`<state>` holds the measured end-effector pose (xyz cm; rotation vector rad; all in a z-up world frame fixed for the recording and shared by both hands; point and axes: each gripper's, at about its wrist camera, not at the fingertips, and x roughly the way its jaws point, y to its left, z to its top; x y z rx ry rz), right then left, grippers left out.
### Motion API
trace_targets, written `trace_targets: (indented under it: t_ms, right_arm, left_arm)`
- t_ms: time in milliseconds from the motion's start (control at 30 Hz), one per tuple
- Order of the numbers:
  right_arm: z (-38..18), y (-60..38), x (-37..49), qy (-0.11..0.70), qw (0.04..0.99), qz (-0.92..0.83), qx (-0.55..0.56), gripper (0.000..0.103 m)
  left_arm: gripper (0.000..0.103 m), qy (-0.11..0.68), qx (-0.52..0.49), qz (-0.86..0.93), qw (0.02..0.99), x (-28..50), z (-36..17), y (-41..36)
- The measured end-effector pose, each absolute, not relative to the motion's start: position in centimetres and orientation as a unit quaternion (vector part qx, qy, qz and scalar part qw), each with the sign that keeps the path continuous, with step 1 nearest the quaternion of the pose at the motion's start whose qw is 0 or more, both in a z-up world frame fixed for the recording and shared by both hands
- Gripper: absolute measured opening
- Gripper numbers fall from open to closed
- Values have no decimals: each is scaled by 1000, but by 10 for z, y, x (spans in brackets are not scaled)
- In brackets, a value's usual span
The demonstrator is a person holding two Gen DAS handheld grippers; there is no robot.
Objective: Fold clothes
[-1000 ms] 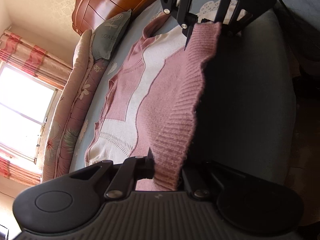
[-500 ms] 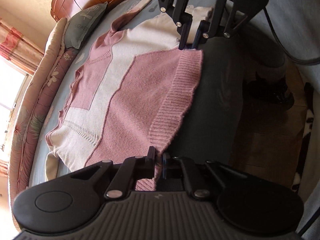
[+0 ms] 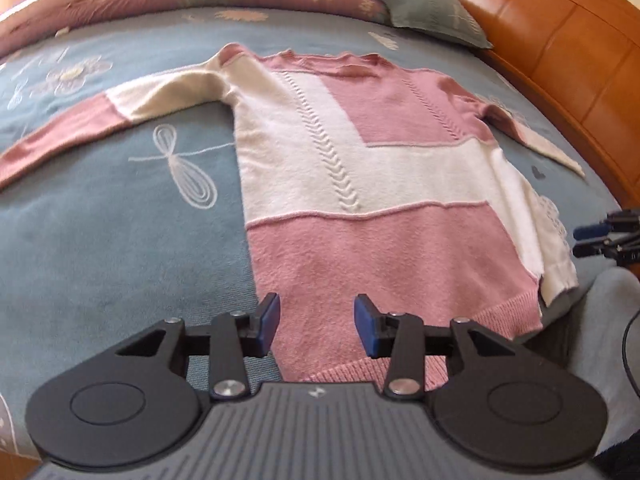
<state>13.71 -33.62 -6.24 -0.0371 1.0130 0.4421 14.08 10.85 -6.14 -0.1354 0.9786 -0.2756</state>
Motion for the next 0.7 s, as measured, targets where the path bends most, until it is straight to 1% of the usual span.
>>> trace_targets:
  t_ms: [33,133,200,267,333,367,433,567,633,700]
  right_arm:
    - [-68,-350,142,491,847,203,20,53]
    - [-87,-378,152,517,829,191,95,60]
    - [-101,-388,158,531,817,185,130,60]
    - [-110,-391,162,533,808,194,158,64]
    - [-115,-395,166,523,804,208,193,69]
    - [-118,-397,168,517,801,215,210,69]
    - [-123,-402,172,512,794,218,245,70]
    - [-131,-417,181,515,769,224,306,72]
    - [-134,-423,179,512,762,241,314,72]
    - [-139,-431,175,503,755,253,335,71]
  left_arm:
    - [41,479,-102,-124,863,146,-70,118]
    - [41,497,-160,-117,845,155,-86,133]
    - [42,504,-169,-113,839,160,-93,133]
    - [43,511,-172,-115,834,165,-98,130]
    - [47,515,-173,-117,831,169,-102,127]
    - [48,513,-173,-119,832,170,-103,126]
    - [53,511,-182,-123,831,173,-104,127]
    - [54,507,-215,-135,824,177,-107,138]
    - [57,502,-239,-146,818,176,-111,147]
    - [57,494,-268,-157,812,175,-116,156]
